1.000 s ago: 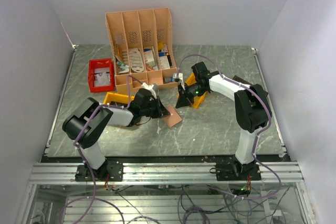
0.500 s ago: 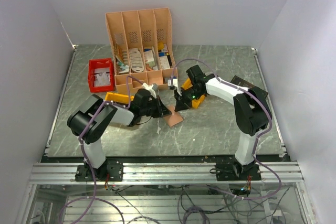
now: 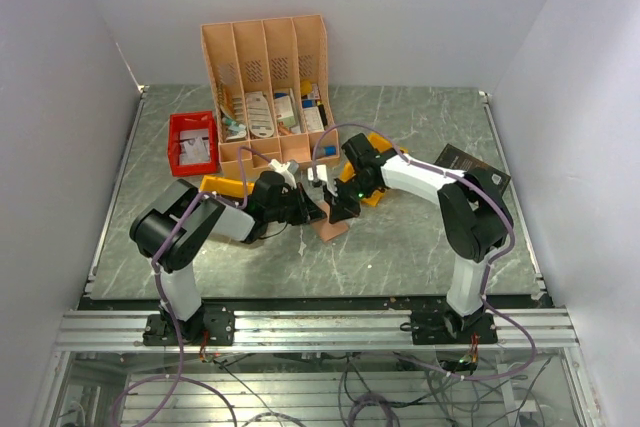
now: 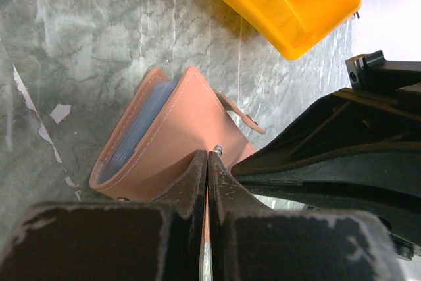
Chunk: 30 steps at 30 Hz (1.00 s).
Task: Put the credit cards into the card holder
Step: Close the card holder at the center of the board.
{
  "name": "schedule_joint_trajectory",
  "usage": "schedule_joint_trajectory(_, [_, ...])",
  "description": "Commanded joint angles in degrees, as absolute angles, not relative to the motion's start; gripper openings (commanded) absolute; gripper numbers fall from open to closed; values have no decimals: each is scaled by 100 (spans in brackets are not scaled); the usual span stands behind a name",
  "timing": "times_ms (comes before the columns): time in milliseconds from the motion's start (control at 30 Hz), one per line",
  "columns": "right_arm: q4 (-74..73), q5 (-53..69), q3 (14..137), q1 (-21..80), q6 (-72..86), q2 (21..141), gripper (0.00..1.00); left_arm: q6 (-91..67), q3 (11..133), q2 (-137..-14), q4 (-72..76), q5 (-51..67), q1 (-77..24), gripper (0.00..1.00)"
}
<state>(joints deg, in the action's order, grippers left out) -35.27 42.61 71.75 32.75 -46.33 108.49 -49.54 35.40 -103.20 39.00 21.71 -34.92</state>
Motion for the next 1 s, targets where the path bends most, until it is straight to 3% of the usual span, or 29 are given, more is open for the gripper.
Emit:
schedule_joint_trajectory(0, [-3605, 4079, 7113, 3271, -4754, 10728, 0, -4815, 3320, -10564, 3425, 1993, -3443, 7])
schedule_joint_trajectory(67, [-3679, 4151, 7166, 3242, -4804, 10715, 0, -4823, 3322, -10563, 3440, 1995, -3441, 7])
schedule_joint_trajectory(167, [-4266, 5244, 7476, 2903, -5066, 10677, 0, -4841, 3318, -10573, 3478, 2019, -3445, 7])
schedule_joint_trajectory(267, [-4482, 5655, 7688, 2596, -5106, 10517, 17, -4852, 3343, -10573, 3463, 2021, -3445, 7])
schedule_joint_trajectory(400, [-3930, 4840, 7574, 2558, -4539, 10371, 39, -4852, 3370, -10595, 3429, 2026, -3445, 7])
schedule_joint_trajectory(667, [-3539, 3972, 7492, 2760, -3857, 10545, 58, -4886, 3370, -10639, 3498, 2058, -3445, 7])
schedule_joint_trajectory(967, [-3542, 3421, 7587, 2988, -3597, 10784, 57, -4903, 3342, -10641, 3513, 2048, -3445, 7])
